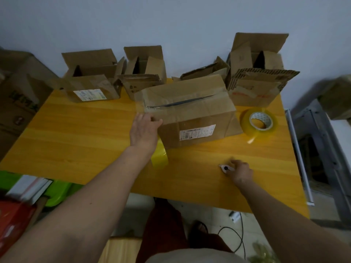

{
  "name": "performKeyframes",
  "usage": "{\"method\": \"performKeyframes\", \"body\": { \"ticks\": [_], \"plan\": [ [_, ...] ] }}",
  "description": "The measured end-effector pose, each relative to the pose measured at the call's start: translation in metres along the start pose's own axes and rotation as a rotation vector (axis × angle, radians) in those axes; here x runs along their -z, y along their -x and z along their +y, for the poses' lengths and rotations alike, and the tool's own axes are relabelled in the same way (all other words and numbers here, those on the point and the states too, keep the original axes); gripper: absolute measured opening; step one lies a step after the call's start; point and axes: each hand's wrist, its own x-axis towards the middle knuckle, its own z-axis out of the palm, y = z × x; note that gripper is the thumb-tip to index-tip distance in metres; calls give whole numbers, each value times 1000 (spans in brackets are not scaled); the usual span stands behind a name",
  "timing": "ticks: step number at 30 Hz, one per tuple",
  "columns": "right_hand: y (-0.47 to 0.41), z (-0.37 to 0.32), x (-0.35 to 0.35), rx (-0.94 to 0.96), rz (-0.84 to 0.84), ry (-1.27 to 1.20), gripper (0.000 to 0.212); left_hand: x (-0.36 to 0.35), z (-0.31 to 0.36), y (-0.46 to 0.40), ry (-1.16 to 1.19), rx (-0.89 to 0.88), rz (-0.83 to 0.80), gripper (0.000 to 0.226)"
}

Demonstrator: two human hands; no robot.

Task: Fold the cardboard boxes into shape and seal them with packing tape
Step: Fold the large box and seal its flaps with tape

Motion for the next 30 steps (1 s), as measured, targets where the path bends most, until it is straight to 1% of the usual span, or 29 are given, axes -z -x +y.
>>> {"method": "performKeyframes", "body": {
  "ticks": [2, 4, 7, 9, 10, 12, 15, 17, 18, 19, 21, 24, 26, 28, 30],
  "plan": [
    [0, 2, -7, 21, 36, 20, 45, -2, -2, 0, -27, -7, -18, 41],
    [1, 0, -13, 35, 31, 7, 38, -2, -2, 1, -2, -7, -7, 43],
    [8, -7, -16, 14, -82, -68, 21, -1, -1, 5, 64, 42, 85, 50],
    [19, -16, -12, 65, -155, -129, 14, 1, 2, 10, 202, 190, 176, 66],
    [25, -24, -8, 133, -149, -161, 12, 1, 2, 12, 282, 289, 207, 76],
    [39, -50, 3, 338, -66, -250, 10, 1, 2, 14, 423, 512, 195, 92],
    [68, -104, 25, 664, 6, -420, 2, 0, -4, 9, 649, 836, 37, 109],
    [84, -141, 37, 835, -1, -447, 8, -1, -8, 6, 855, 1034, -111, 110],
    [89, -160, 40, 909, -18, -447, 13, -3, -10, 5, 963, 1093, -168, 106],
    [93, -177, 42, 971, -45, -440, 14, -5, -12, 5, 1050, 1105, -214, 99],
    [95, -205, 40, 1050, -123, -363, 7, -8, -15, 8, 1155, 1060, -274, 83],
    [86, -226, 28, 1068, -198, -177, 4, -13, -25, 15, 1312, 943, -327, 69],
    [80, -230, 24, 1047, -211, -169, 7, -20, -34, 22, 1468, 831, -368, 68],
    [75, -232, 24, 1037, -228, -196, 7, -25, -40, 26, 1562, 753, -436, 71],
    [73, -233, 23, 1047, -221, -183, 3, -24, -43, 24, 1641, 770, -484, 67]
  ]
}}
